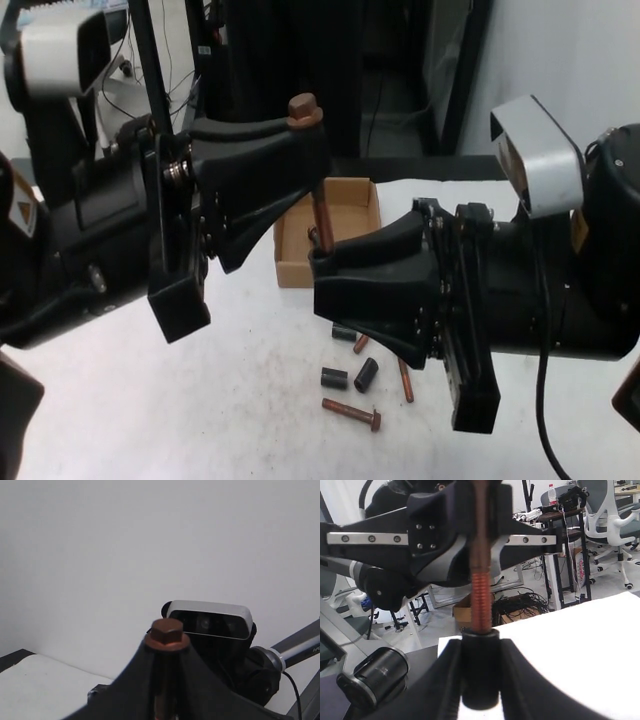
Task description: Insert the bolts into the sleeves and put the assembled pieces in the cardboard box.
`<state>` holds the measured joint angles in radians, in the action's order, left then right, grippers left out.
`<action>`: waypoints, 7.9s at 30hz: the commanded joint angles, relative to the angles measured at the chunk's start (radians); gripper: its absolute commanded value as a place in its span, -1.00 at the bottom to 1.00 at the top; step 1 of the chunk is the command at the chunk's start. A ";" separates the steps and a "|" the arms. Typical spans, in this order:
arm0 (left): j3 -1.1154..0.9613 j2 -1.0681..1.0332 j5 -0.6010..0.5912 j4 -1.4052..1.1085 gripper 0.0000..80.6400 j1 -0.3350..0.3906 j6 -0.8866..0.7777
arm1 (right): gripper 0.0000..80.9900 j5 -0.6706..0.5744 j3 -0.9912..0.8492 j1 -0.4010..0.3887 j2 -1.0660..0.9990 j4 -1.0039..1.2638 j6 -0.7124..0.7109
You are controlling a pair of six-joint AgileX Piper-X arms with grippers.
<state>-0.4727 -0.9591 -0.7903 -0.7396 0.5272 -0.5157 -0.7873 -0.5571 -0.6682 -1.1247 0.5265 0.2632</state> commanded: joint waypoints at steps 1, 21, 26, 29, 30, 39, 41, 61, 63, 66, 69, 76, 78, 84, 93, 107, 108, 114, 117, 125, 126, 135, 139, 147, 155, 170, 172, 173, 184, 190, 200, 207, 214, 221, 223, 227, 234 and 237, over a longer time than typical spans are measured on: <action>-0.003 0.003 -0.042 0.005 -1.00 0.001 -0.009 | -0.98 0.004 -0.005 0.023 0.001 0.032 0.015; -0.005 0.003 0.043 -0.008 -1.00 0.001 0.022 | -0.98 -0.058 -0.005 0.049 -0.012 -0.138 -0.022; -0.005 0.003 0.048 0.004 -1.00 0.001 0.022 | -0.98 -0.058 -0.005 0.049 -0.012 -0.117 -0.039; -0.005 0.003 0.048 0.004 -1.00 0.001 0.022 | -0.98 -0.058 -0.005 0.049 -0.012 -0.064 -0.015; -0.005 0.003 0.048 0.004 -1.00 0.001 0.022 | -0.98 -0.058 -0.005 0.049 -0.012 -0.042 0.002; -0.003 0.003 0.048 0.052 -1.00 0.001 0.044 | -0.98 -0.058 -0.005 0.049 -0.012 0.040 0.067; -0.003 0.003 0.048 0.052 -1.00 0.001 0.044 | -0.98 -0.058 -0.005 0.049 -0.012 0.039 0.067; -0.003 0.003 0.039 0.049 -1.00 0.001 0.037 | -0.98 -0.025 -0.005 0.015 -0.020 0.011 0.051; -0.003 0.003 0.028 0.049 -1.00 0.001 0.037 | -0.98 -0.011 -0.005 0.015 -0.020 0.011 0.051; -0.003 0.003 0.027 0.049 -1.00 0.001 0.017 | -0.98 0.009 -0.005 0.015 -0.020 0.011 0.029; -0.003 0.003 0.027 0.049 -1.00 0.001 0.014 | -0.98 0.020 -0.005 0.017 -0.020 0.011 0.025; -0.003 0.003 0.011 0.049 -1.00 0.001 0.014 | -0.98 0.020 -0.005 0.015 -0.020 0.043 0.034; -0.003 0.003 0.004 0.049 -1.00 0.001 0.014 | -0.98 0.020 -0.008 0.015 -0.020 0.071 0.047; -0.003 0.003 -0.056 0.049 -0.67 0.001 0.014 | -0.98 0.015 -0.008 0.017 -0.020 0.092 0.061; -0.003 0.003 -0.057 0.055 0.36 0.001 -0.031 | -0.98 0.003 -0.010 0.017 -0.020 0.092 0.059; -0.003 0.003 -0.060 0.152 0.38 -0.067 0.016 | -0.98 -0.036 -0.010 0.017 -0.020 0.092 0.059; -0.003 0.003 -0.061 0.174 0.38 -0.074 0.027 | -0.98 -0.036 -0.010 0.017 -0.020 0.092 0.059; -0.003 0.008 -0.057 0.124 0.22 -0.135 0.044 | -0.98 -0.035 -0.010 0.032 -0.020 0.092 0.059; -0.003 0.024 -0.057 0.044 -0.04 -0.191 0.044 | -0.98 -0.035 -0.010 0.050 -0.020 0.092 0.059; -0.003 0.090 -0.049 0.003 -0.99 -0.304 0.039 | -0.98 -0.011 -0.010 0.076 -0.020 0.085 0.059; -0.003 0.095 -0.049 0.012 -0.99 -0.312 0.039 | -0.98 0.025 -0.013 0.076 -0.020 0.069 0.059; -0.003 0.102 -0.019 0.343 -0.99 -0.327 0.187 | -0.98 0.393 -0.321 0.121 -0.196 -0.574 -0.210; -0.003 0.102 0.056 0.537 -0.99 -0.325 0.255 | -0.98 0.517 -0.572 0.137 -0.409 -0.724 -0.284; -0.003 0.136 0.049 0.726 -0.99 -0.325 0.319 | -0.98 0.643 -1.037 0.177 -0.862 -0.972 -0.285; -0.003 0.236 0.049 0.819 -0.99 -0.325 0.359 | -0.98 0.771 -1.246 0.182 -1.086 -1.087 -0.290; -0.001 0.338 0.049 0.909 -0.99 -0.325 0.359 | -0.81 0.749 -1.263 0.193 -1.113 -1.091 -0.294; -0.001 0.337 0.040 0.911 -0.99 -0.325 0.359 | -0.54 0.709 -1.265 0.193 -1.110 -1.104 -0.294; -0.001 0.337 0.040 0.912 -0.99 -0.325 0.359 | -0.34 0.695 -1.265 0.193 -1.108 -1.109 -0.293; -0.001 0.337 0.041 1.007 -0.99 -0.325 0.474 | -0.31 0.737 -1.265 0.225 -1.046 -1.212 -0.292; -0.001 0.337 0.041 1.059 -0.99 -0.325 0.524 | -0.98 0.608 -1.265 0.248 -0.904 -1.347 -0.430; -0.001 0.337 0.074 1.058 -0.99 -0.325 0.568 | -0.97 0.498 -1.210 0.219 -0.873 -1.601 -0.677; -0.001 0.337 0.103 1.077 -0.99 -0.325 0.606 | -0.24 0.508 -1.146 0.176 -0.955 -1.599 -0.889; -0.001 0.337 0.110 1.133 -0.99 -0.325 0.654 | 0.00 0.599 -1.146 0.139 -1.045 -1.581 -0.938; -0.001 0.337 0.125 1.209 -0.99 -0.325 0.708 | 0.00 0.616 -1.146 0.121 -1.076 -1.576 -0.938; -0.001 0.337 0.128 1.218 -0.99 -0.325 0.718 | 0.00 0.625 -1.146 0.121 -1.076 -1.572 -0.938; -0.001 0.337 0.133 1.221 -0.99 -0.325 0.718 | 0.00 0.625 -1.146 0.121 -1.076 -1.572 -0.957; -0.001 0.337 0.153 1.221 -0.99 -0.325 0.723 | -0.09 0.677 -1.146 0.121 -1.079 -1.572 -1.019; -0.001 0.337 0.154 1.221 -0.99 -0.325 0.734 | -0.52 0.693 -1.146 0.121 -1.082 -1.572 -1.026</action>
<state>-0.4717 -0.6280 -0.6454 0.4793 0.2017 0.2074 -0.1211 -1.7032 -0.5481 -2.1968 -1.0475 -0.7391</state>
